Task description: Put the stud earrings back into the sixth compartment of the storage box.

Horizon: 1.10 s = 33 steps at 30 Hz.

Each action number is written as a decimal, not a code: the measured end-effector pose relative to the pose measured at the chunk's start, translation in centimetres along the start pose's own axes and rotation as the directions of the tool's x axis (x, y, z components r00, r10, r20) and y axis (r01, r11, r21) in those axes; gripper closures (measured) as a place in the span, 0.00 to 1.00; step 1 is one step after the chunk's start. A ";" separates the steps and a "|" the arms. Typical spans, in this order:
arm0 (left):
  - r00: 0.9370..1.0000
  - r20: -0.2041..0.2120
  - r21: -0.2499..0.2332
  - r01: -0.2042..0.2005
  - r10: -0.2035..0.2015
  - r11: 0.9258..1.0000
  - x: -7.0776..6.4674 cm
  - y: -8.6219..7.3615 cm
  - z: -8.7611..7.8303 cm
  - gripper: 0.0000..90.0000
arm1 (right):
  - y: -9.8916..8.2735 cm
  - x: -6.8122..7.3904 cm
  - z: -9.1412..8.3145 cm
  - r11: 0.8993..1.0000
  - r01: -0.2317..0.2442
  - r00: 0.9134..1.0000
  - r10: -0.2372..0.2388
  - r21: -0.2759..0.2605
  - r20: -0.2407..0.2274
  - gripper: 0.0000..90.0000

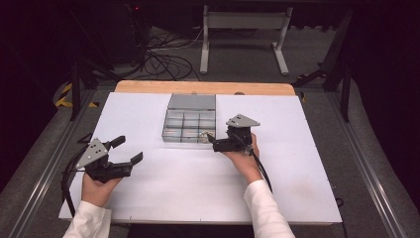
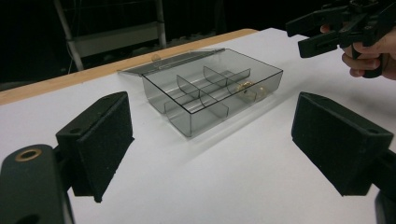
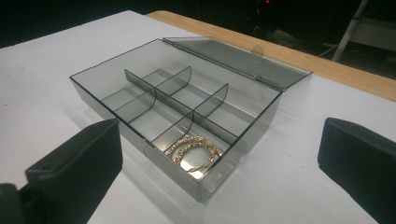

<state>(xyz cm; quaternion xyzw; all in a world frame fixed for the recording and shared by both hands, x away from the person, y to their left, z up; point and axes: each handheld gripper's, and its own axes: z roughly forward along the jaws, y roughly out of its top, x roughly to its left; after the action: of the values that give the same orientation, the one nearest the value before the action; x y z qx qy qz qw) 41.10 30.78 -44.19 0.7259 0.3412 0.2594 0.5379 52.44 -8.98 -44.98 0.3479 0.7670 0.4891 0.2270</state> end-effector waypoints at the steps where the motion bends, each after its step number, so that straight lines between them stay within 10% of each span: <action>1: 1.000 0.000 0.000 0.000 0.000 1.000 0.0 0.0 0.0 0.15 | -0.1 -0.1 -0.1 1.000 0.002 1.000 -0.002 -0.004 -0.002 0.00; 33: 1.000 -0.002 -0.007 0.007 -0.007 1.000 0.0 -0.1 0.0 0.15 | -2.6 -2.0 -5.2 0.995 -0.070 0.997 0.067 -0.076 -0.040 0.00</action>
<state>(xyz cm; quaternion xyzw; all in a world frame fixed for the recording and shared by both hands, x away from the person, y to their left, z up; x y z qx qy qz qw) 41.06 30.86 -44.27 0.7227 0.3431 0.2594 0.5411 49.32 -14.31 -45.11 0.3557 0.7391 0.5325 0.2088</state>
